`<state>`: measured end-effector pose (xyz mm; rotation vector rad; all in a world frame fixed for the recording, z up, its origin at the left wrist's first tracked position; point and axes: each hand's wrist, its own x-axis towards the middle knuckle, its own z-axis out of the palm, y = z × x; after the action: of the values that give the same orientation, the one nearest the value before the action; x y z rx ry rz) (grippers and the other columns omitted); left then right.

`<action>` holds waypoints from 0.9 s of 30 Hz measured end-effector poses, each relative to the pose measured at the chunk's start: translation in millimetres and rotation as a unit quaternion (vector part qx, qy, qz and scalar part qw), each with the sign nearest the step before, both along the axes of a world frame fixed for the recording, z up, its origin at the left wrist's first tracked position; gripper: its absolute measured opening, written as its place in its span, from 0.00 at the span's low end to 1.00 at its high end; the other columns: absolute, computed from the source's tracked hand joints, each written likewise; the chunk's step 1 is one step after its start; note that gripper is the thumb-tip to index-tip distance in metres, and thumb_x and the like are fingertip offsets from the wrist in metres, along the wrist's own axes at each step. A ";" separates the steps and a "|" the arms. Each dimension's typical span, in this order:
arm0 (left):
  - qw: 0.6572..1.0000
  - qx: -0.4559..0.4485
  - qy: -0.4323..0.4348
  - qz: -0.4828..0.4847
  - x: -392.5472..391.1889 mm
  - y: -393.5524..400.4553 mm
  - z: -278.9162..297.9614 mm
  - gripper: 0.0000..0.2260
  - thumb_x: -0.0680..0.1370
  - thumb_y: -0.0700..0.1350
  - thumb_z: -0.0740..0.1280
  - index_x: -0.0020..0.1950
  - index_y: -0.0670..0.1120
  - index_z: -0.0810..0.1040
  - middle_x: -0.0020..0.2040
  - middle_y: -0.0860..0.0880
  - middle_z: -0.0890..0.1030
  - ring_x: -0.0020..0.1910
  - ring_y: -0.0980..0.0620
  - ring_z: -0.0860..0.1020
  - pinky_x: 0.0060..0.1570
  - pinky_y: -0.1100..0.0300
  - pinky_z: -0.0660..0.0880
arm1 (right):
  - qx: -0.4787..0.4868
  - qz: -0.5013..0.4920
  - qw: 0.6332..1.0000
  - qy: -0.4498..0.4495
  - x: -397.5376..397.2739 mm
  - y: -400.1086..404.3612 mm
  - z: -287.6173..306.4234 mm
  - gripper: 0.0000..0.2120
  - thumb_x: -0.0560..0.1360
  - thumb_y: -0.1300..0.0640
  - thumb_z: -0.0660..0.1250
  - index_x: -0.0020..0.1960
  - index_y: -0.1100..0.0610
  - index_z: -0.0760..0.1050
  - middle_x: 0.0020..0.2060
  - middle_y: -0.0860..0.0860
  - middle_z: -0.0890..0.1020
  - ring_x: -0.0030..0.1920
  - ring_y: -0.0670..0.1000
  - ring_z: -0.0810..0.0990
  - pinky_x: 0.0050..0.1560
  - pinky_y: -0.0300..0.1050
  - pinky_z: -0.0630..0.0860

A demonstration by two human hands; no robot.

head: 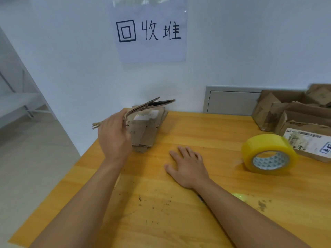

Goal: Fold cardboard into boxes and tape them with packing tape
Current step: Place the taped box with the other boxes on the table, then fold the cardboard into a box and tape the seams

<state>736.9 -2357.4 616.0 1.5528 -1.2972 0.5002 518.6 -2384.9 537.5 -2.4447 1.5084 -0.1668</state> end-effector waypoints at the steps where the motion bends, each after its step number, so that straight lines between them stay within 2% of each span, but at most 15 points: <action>1: 0.999 -0.030 0.016 -0.009 -4.6 8.8 8.3 0.15 0.79 0.37 0.59 0.62 0.43 0.79 0.52 0.47 0.83 0.52 0.44 0.79 0.52 0.48 0.75 | -0.006 0.000 1.000 -0.016 -0.6 -0.5 -0.1 0.31 0.79 0.33 0.50 0.78 0.43 0.55 0.80 0.49 0.53 0.80 0.54 0.48 0.77 0.57 0.46; 2: 0.998 -0.052 0.039 -0.022 -10.2 18.5 16.1 0.15 0.79 0.37 0.59 0.63 0.43 0.78 0.52 0.49 0.82 0.52 0.46 0.78 0.53 0.51 0.74 | -0.012 -0.005 0.999 -0.050 -1.5 -0.7 0.5 0.31 0.79 0.34 0.53 0.78 0.44 0.56 0.79 0.48 0.56 0.79 0.53 0.51 0.77 0.56 0.48; 4: 0.990 -0.077 0.110 -0.052 -22.0 39.7 29.3 0.14 0.81 0.37 0.58 0.64 0.43 0.76 0.52 0.54 0.78 0.50 0.53 0.74 0.53 0.62 0.70 | -0.002 -0.040 0.984 -0.173 -4.8 0.5 4.5 0.34 0.78 0.35 0.59 0.79 0.47 0.54 0.77 0.48 0.59 0.77 0.53 0.57 0.75 0.55 0.55; 6: 0.976 -0.090 0.188 -0.067 -31.8 59.5 35.7 0.10 0.84 0.38 0.57 0.63 0.42 0.74 0.47 0.56 0.75 0.44 0.59 0.72 0.46 0.70 0.67 | 0.050 -0.087 0.939 -0.328 -9.3 7.5 16.8 0.44 0.75 0.35 0.66 0.80 0.48 0.46 0.79 0.49 0.55 0.78 0.53 0.56 0.75 0.56 0.59; 8: 0.962 -0.099 0.243 -0.068 -39.2 73.7 34.2 0.08 0.85 0.41 0.56 0.59 0.40 0.72 0.42 0.56 0.72 0.38 0.62 0.70 0.38 0.72 0.65 | 0.073 -0.110 0.891 -0.435 -16.4 18.9 29.3 0.54 0.67 0.33 0.70 0.80 0.47 0.40 0.80 0.47 0.49 0.78 0.51 0.53 0.76 0.56 0.60; 10: 0.951 -0.091 0.287 -0.065 -45.3 82.7 27.3 0.07 0.85 0.42 0.56 0.57 0.41 0.71 0.42 0.54 0.71 0.37 0.63 0.70 0.36 0.72 0.66 | 0.062 -0.111 0.863 -0.488 -26.9 27.6 40.9 0.59 0.63 0.32 0.71 0.80 0.45 0.38 0.79 0.44 0.48 0.78 0.48 0.51 0.76 0.52 0.59; 12: 0.934 -0.080 0.340 -0.074 -50.9 88.3 18.8 0.06 0.85 0.43 0.56 0.59 0.46 0.71 0.46 0.55 0.73 0.42 0.66 0.72 0.41 0.74 0.68 | 0.053 -0.105 0.849 -0.516 -39.0 30.0 50.5 0.61 0.61 0.28 0.71 0.79 0.44 0.38 0.80 0.44 0.49 0.78 0.48 0.51 0.76 0.51 0.58; 14: 0.911 -0.069 0.395 -0.095 -55.6 92.7 10.2 0.06 0.86 0.45 0.56 0.62 0.51 0.69 0.52 0.57 0.75 0.49 0.66 0.74 0.47 0.73 0.70 | 0.049 -0.101 0.843 -0.526 -50.3 30.1 55.0 0.60 0.60 0.26 0.71 0.79 0.43 0.41 0.79 0.45 0.53 0.78 0.49 0.54 0.77 0.54 0.59; 17: 0.897 -0.048 0.426 -0.108 -64.0 98.1 0.4 0.06 0.85 0.46 0.56 0.57 0.58 0.68 0.54 0.58 0.76 0.52 0.64 0.75 0.48 0.70 0.70 | 0.058 -0.090 0.849 -0.518 -66.2 30.0 57.4 0.58 0.62 0.28 0.71 0.80 0.45 0.44 0.78 0.47 0.57 0.77 0.49 0.59 0.76 0.54 0.62; 19: 0.890 -0.031 0.440 -0.119 -69.4 101.6 -4.4 0.06 0.85 0.48 0.57 0.56 0.60 0.68 0.55 0.59 0.76 0.53 0.66 0.75 0.48 0.69 0.69 | 0.079 -0.068 0.854 -0.511 -75.6 31.5 59.6 0.58 0.63 0.28 0.71 0.80 0.45 0.43 0.78 0.46 0.58 0.75 0.48 0.61 0.73 0.49 0.65; 20: 0.885 -0.018 0.446 -0.129 -72.6 102.9 -6.3 0.06 0.85 0.49 0.56 0.60 0.59 0.68 0.56 0.60 0.76 0.54 0.67 0.74 0.49 0.68 0.69 | 0.097 -0.052 0.857 -0.503 -78.6 33.1 61.5 0.57 0.64 0.32 0.72 0.80 0.45 0.42 0.77 0.46 0.58 0.74 0.47 0.62 0.69 0.45 0.66; 23: 0.886 0.028 0.435 -0.157 -88.8 105.4 -8.4 0.16 0.85 0.53 0.55 0.74 0.57 0.63 0.62 0.64 0.72 0.57 0.71 0.72 0.54 0.69 0.68 | 0.137 -0.001 0.873 -0.467 -81.3 34.2 57.9 0.56 0.66 0.40 0.73 0.80 0.43 0.38 0.78 0.47 0.57 0.75 0.51 0.63 0.63 0.42 0.65; 25: 0.891 0.053 0.419 -0.168 -101.6 105.7 -9.1 0.20 0.85 0.54 0.53 0.77 0.58 0.59 0.69 0.64 0.67 0.65 0.66 0.68 0.61 0.67 0.64 | 0.147 0.023 0.874 -0.462 -78.6 37.1 54.7 0.53 0.68 0.41 0.74 0.79 0.41 0.40 0.77 0.46 0.58 0.74 0.50 0.62 0.62 0.38 0.67; 27: 0.896 0.056 0.409 -0.164 -108.0 105.4 -11.1 0.21 0.84 0.57 0.51 0.78 0.59 0.58 0.72 0.62 0.63 0.70 0.64 0.62 0.68 0.62 0.59 | 0.142 0.031 0.872 -0.468 -76.1 40.1 54.1 0.51 0.68 0.43 0.74 0.79 0.40 0.42 0.74 0.45 0.60 0.71 0.47 0.63 0.56 0.29 0.69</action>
<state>628.9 -2252.0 604.9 1.3548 -0.8846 -0.4278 442.6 -2344.8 591.7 -1.7193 0.9116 -0.8953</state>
